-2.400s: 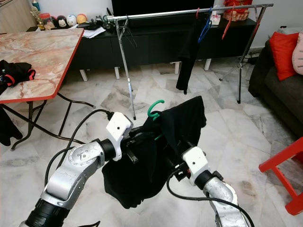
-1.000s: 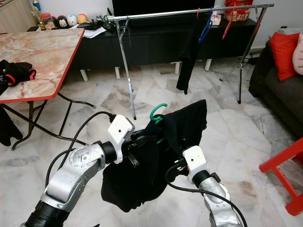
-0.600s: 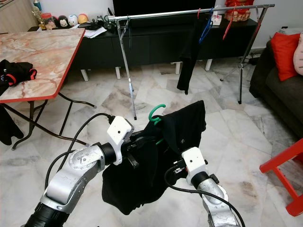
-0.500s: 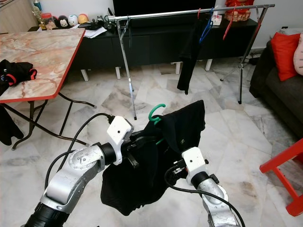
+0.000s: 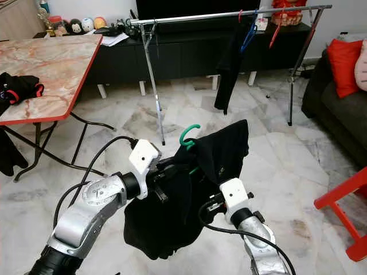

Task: Hang hanger

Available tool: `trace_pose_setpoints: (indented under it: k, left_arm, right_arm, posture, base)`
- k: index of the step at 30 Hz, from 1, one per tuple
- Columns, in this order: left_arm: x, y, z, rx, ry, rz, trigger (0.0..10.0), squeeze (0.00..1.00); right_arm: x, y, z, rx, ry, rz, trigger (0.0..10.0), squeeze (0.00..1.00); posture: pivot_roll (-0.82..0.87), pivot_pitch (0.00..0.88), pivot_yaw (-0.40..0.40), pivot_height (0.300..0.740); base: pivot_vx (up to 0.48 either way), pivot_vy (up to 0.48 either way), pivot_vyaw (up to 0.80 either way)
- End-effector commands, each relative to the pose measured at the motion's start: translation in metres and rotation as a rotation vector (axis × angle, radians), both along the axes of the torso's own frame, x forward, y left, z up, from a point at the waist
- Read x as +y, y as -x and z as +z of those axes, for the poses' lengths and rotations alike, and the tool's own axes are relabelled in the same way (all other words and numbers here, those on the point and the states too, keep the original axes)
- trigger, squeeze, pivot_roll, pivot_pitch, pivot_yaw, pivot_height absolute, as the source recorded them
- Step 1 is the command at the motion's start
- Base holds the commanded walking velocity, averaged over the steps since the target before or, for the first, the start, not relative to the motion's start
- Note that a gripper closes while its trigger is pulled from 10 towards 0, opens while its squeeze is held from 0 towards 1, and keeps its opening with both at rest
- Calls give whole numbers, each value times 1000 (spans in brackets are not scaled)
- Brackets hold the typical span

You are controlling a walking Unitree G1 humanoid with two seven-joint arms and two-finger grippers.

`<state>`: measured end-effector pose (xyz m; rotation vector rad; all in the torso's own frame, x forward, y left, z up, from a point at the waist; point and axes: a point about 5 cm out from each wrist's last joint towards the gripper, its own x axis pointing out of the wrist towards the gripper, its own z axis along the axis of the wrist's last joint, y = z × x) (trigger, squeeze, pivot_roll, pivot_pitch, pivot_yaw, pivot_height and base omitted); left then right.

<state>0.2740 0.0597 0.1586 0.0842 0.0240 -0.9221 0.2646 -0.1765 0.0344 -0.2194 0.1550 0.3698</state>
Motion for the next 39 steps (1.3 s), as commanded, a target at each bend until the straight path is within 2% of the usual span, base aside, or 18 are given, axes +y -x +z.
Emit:
trace_pose_setpoints:
  k: [1,7,9,10,14,16,20,21,22,23,25,27,28,33,39]
  left_arm:
    - [0,1,12,-45,24,-12,10000,0]
    - [4,1,9,-37,5,-8,10000,0]
    - [7,2,4,-34,-37,-6,10000,0]
    - [12,2,-3,-42,-93,7,10000,0]
    - [25,2,-17,-63,-229,42,10000,0]
    - [28,1,-19,-61,-244,54,10000,0]
    - [50,0,-31,-65,-382,89,10000,0]
    - [50,0,-31,-65,-382,89,10000,0]
    - [60,1,-36,-80,-456,86,10000,0]
    - [70,2,-42,-98,-534,73,10000,0]
    - [79,4,-44,-109,-577,51,10000,0]
    - [80,4,-45,-110,-584,46,10000,0]
    - [86,7,-43,-115,-594,13,10000,0]
    - [94,20,-36,-148,-618,-160,10000,0]
    - [105,24,-25,-227,-669,-305,10000,0]
  right_arm:
    - [3,-1,-1,-2,0,8,0,0]
    - [-2,-3,2,-8,14,3,0,0]
    - [-3,-3,2,-7,17,3,0,0]
    - [-3,-2,1,-4,18,3,0,0]
    - [-2,-2,0,1,22,8,0,0]
    - [-2,-2,0,1,23,8,0,0]
    - [-2,-2,0,5,44,21,0,0]
    - [-2,-2,0,5,44,21,0,0]
    - [-2,-2,0,6,44,20,0,0]
    - [-3,-3,0,7,47,22,0,0]
    - [-4,-4,1,7,51,21,0,0]
    - [-5,-4,1,7,51,21,0,0]
    - [-6,-4,1,9,57,23,0,0]
    - [-8,-4,-1,26,75,31,0,0]
    - [-5,-3,-5,47,83,54,0,0]
  posture:
    - [-38,0,15,740]
    - [-40,0,16,740]
    - [-40,0,15,740]
    - [-40,0,15,740]
    - [-40,0,17,740]
    - [-40,0,17,740]
    - [-37,0,16,740]
    - [-37,0,16,740]
    - [-37,0,16,740]
    - [-34,0,11,740]
    - [-34,0,11,740]
    - [-34,0,11,740]
    - [-29,0,9,740]
    - [-22,0,3,740]
    - [-19,0,0,740]
  base:
    - [0,0,0]
    - [0,0,0]
    - [0,0,0]
    - [0,0,0]
    - [0,0,0]
    - [0,0,0]
    - [0,0,0]
    - [0,0,0]
    - [0,0,0]
    - [0,0,0]
    - [0,0,0]
    - [0,0,0]
    - [0,0,0]
    - [0,0,0]
    - [0,0,0]
